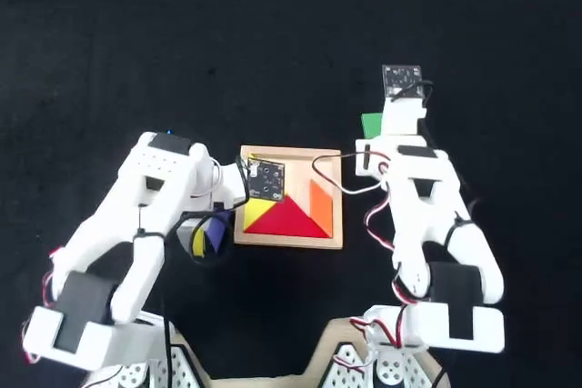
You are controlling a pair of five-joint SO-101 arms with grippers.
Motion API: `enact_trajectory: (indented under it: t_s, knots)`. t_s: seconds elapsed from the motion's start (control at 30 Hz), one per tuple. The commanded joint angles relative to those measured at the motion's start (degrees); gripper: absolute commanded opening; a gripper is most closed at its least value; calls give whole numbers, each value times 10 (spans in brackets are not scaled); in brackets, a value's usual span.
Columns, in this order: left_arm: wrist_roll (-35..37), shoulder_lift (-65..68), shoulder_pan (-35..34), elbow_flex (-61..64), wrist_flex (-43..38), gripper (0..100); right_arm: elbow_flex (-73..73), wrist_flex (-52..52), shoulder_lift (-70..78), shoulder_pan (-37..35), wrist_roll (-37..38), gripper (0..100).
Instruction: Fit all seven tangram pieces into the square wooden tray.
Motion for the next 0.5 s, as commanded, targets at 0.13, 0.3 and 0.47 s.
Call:
enact_trajectory:
  t_s: [0.13, 0.3, 0.47]
  knots:
    - [55, 51, 12, 0, -84, 332, -39, 5, 8, -6, 6, 11]
    - [164, 57, 7, -30, -85, 331, -39, 5, 8, -8, 6, 11]
    - [306, 58, 11, -49, -89, 255, -39, 5, 10, -8, 6, 11]
